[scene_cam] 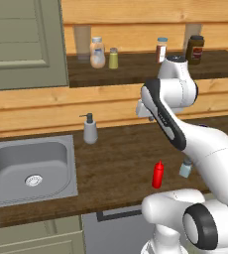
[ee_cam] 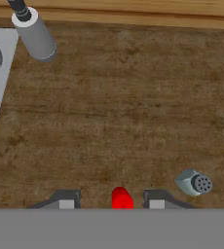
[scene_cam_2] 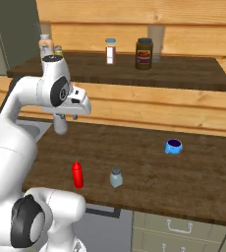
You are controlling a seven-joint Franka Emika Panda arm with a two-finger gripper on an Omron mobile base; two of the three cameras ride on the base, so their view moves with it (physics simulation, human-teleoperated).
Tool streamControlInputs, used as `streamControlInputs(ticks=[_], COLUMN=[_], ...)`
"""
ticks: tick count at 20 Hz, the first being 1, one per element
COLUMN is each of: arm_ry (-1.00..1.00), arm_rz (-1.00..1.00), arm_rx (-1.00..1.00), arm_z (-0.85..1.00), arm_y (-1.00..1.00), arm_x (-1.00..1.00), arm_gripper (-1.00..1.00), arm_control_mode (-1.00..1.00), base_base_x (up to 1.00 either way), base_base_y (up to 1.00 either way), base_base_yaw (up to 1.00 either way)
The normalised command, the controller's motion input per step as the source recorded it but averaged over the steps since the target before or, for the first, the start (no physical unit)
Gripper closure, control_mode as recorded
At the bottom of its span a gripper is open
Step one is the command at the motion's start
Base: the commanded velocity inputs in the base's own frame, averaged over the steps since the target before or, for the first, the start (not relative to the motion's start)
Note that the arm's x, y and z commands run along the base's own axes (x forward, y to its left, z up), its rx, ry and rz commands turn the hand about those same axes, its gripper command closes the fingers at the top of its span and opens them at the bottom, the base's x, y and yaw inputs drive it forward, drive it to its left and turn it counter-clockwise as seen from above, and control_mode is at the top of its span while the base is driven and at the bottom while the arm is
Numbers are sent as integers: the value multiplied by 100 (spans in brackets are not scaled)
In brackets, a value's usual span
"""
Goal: Put the shaker and condiment bottle from the counter next to their counterparts in the cabinet.
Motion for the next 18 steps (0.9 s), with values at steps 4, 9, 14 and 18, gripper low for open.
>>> streamControlInputs(ticks=[4,9,14,18], arm_ry=[-4,-7,-27,-11], arm_rz=[0,0,0,0], arm_rx=[0,0,0,0], arm_z=[0,-4,-22,-22], arm_y=[0,-7,-48,-38], arm_x=[-15,-14,-61,-34], arm_gripper=[-100,-100,-100,-100], arm_control_mode=[-100,-100,-100,-100], base_base_x=[0,0,0,0], base_base_y=[0,0,0,0], base_base_yaw=[0,0,0,0])
